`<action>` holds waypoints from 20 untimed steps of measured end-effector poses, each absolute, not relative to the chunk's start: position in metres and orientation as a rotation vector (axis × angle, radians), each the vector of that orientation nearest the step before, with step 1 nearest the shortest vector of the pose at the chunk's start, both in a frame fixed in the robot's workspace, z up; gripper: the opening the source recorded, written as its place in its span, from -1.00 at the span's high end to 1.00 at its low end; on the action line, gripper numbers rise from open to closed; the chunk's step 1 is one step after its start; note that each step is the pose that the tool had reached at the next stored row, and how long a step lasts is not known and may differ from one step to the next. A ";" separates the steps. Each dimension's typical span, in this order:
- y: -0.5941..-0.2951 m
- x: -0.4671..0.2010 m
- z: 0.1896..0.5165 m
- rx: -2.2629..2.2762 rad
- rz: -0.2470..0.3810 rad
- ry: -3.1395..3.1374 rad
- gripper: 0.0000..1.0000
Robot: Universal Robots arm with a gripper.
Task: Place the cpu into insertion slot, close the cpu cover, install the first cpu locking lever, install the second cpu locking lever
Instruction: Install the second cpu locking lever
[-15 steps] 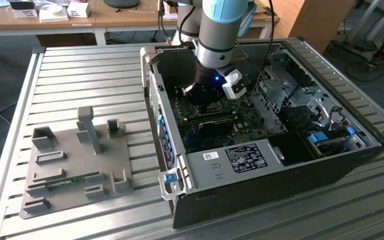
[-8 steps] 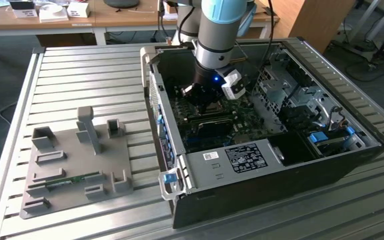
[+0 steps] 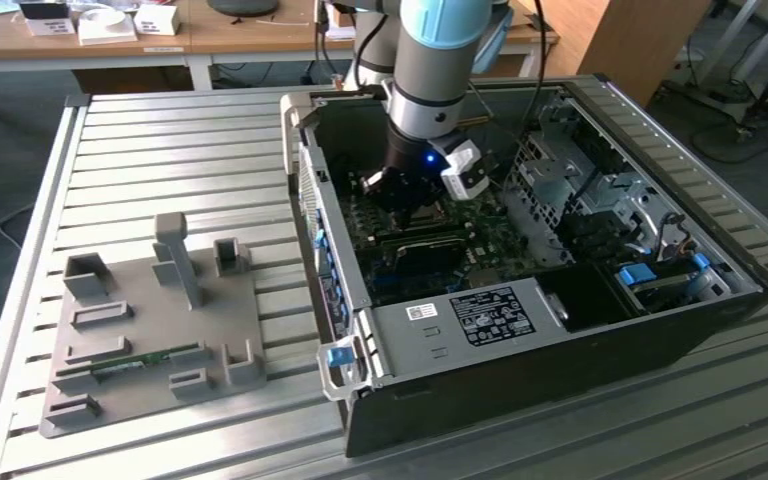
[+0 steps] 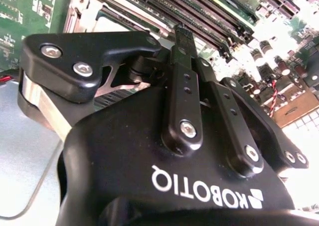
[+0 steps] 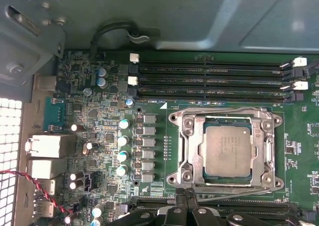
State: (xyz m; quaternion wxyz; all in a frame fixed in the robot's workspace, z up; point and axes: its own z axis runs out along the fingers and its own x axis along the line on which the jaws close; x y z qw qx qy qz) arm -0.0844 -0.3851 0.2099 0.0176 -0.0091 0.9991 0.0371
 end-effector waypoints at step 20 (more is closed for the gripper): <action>-0.385 -0.089 0.206 -0.028 0.125 3.104 0.79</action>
